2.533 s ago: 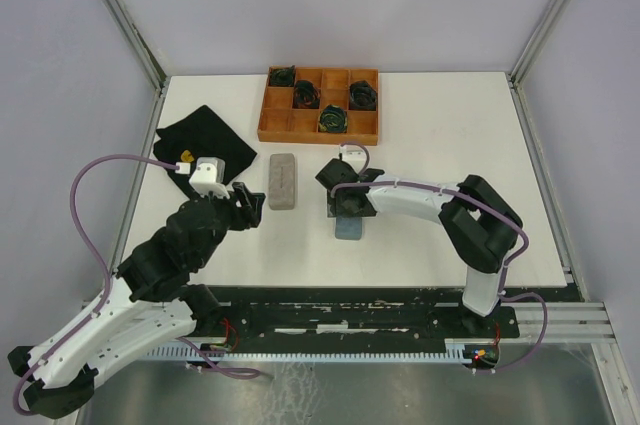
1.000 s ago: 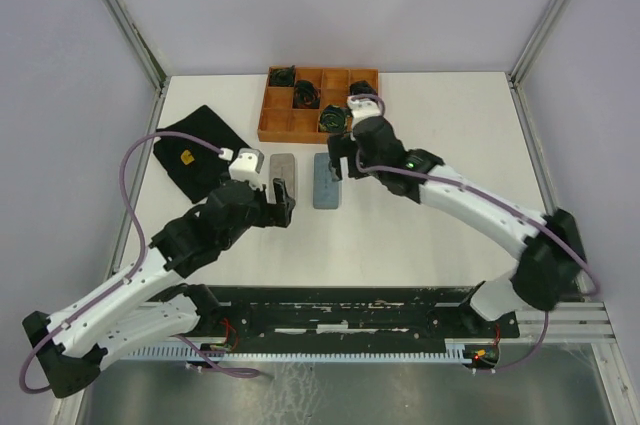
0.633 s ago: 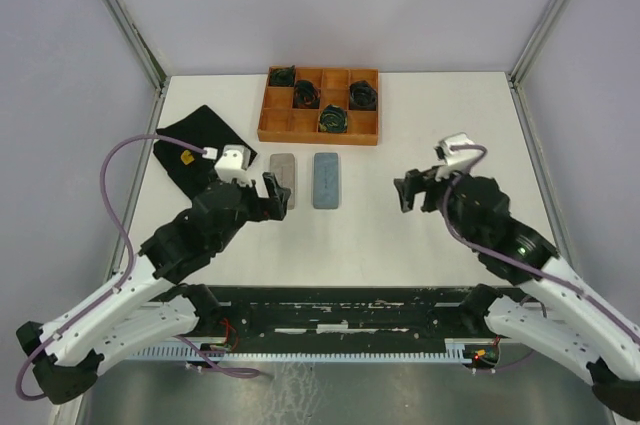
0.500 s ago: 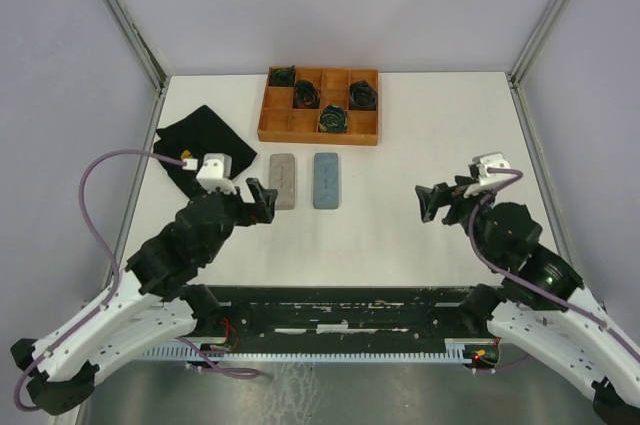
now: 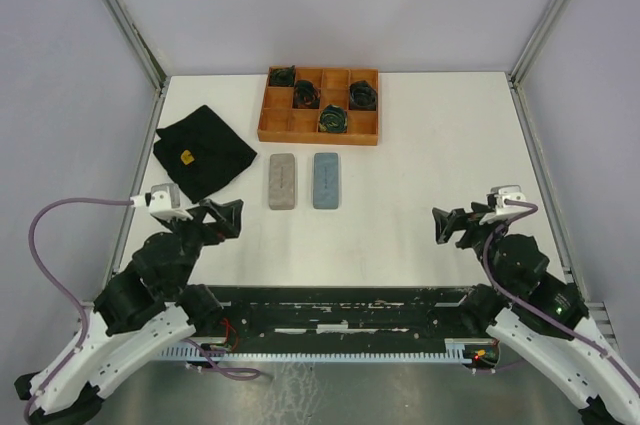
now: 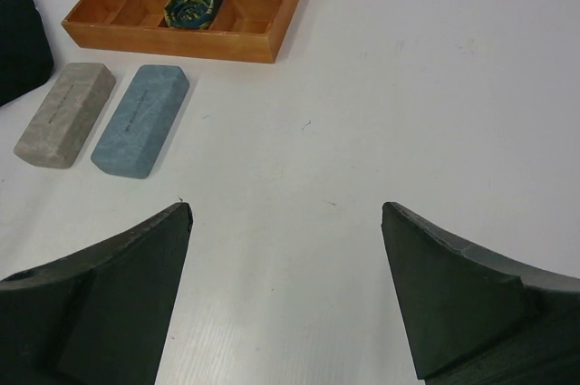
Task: Organize the sunglasses
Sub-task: Reset both arms
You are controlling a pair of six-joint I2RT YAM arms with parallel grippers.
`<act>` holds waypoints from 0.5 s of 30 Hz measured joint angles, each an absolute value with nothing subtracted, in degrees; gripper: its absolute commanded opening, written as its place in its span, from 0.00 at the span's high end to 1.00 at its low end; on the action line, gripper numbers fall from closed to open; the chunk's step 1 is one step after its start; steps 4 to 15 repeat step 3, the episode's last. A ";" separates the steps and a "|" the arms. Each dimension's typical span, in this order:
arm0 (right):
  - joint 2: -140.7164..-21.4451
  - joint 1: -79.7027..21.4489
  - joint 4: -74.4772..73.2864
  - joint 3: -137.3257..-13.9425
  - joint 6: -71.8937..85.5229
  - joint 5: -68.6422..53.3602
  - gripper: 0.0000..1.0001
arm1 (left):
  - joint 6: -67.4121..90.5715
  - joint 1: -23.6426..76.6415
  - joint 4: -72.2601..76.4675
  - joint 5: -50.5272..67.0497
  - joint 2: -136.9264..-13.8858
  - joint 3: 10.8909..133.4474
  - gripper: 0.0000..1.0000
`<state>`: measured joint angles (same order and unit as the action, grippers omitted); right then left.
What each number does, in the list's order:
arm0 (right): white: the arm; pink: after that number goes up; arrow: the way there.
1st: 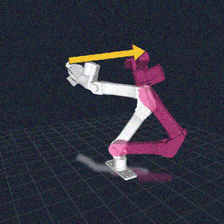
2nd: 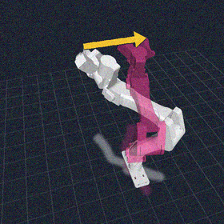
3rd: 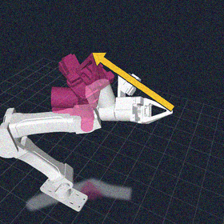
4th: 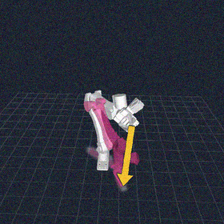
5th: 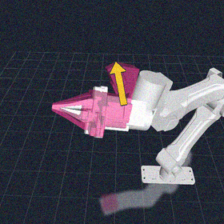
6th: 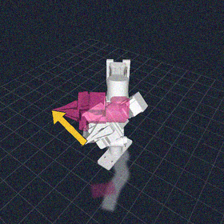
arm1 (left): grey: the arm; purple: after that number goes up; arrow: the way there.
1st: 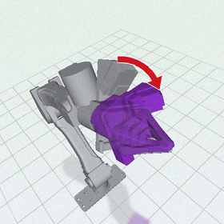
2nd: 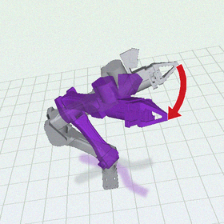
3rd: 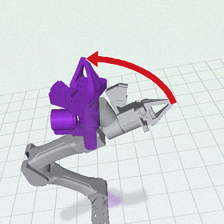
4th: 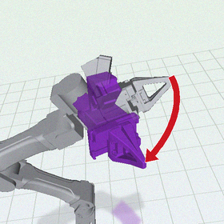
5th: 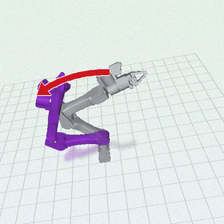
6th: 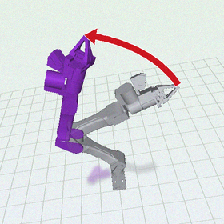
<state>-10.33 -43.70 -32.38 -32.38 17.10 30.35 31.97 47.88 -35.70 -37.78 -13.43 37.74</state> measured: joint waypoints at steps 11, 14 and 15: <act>-10.76 -43.70 -32.82 -32.38 17.10 30.35 0.06 | 32.73 47.88 -36.42 -38.57 -12.91 37.74 0.01; -10.76 -43.70 -32.82 -32.38 17.10 30.35 0.06 | 32.73 47.88 -36.42 -38.57 -12.91 37.74 0.01; -10.76 -43.70 -32.82 -32.38 17.10 30.35 0.06 | 32.73 47.88 -36.42 -38.57 -12.91 37.74 0.01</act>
